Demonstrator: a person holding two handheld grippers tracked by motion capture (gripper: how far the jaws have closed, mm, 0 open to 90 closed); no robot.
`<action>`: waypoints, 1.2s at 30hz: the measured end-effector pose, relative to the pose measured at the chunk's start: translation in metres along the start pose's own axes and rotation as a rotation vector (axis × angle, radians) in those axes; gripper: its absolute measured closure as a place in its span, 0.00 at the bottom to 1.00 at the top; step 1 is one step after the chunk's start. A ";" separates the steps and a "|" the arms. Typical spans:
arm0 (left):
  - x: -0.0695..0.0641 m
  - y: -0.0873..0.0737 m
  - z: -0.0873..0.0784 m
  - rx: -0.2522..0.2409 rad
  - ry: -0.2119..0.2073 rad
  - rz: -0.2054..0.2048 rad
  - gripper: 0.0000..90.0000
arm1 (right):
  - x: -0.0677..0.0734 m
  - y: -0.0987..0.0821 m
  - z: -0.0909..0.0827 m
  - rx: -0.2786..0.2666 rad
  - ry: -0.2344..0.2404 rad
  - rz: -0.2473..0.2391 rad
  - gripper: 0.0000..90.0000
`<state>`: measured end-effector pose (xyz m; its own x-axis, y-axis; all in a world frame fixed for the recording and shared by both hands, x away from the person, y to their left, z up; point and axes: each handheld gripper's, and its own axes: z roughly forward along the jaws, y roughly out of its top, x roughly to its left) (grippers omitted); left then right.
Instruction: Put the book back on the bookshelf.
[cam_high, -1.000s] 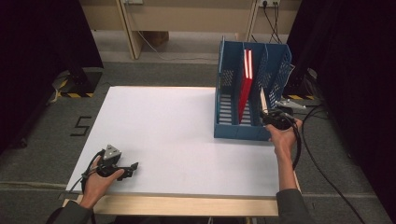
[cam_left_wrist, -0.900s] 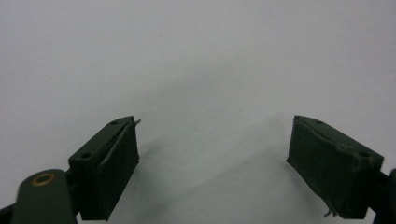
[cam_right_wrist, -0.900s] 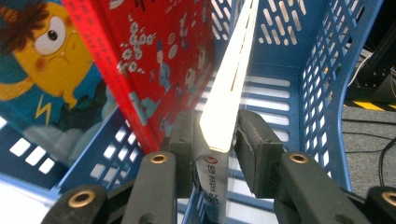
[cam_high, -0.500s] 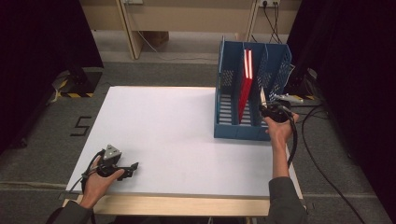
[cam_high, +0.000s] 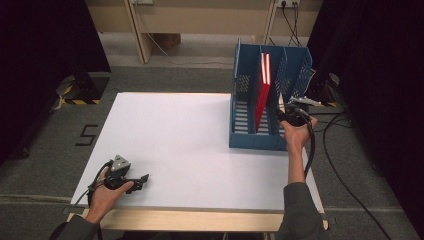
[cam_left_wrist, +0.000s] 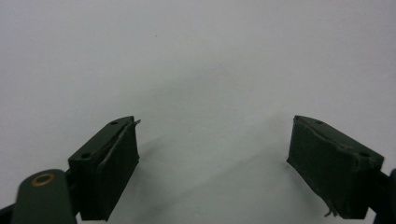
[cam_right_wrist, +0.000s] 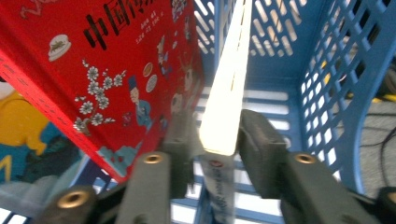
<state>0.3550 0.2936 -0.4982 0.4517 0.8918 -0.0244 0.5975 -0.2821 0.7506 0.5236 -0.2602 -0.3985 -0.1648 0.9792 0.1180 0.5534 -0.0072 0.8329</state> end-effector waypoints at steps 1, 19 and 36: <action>0.001 0.000 0.000 -0.002 0.001 0.000 0.17 | 0.000 0.000 -0.001 -0.006 0.005 0.006 0.68; 0.001 0.001 0.000 0.004 0.002 0.003 0.17 | 0.015 -0.014 -0.038 -0.051 0.027 -0.061 0.37; 0.001 0.000 0.000 0.004 0.004 0.006 0.17 | 0.045 -0.048 -0.076 -0.096 0.091 -0.064 0.19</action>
<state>0.3560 0.2946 -0.4981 0.4522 0.8917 -0.0175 0.5978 -0.2885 0.7479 0.4275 -0.2314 -0.3926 -0.2729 0.9560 0.1079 0.4596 0.0311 0.8876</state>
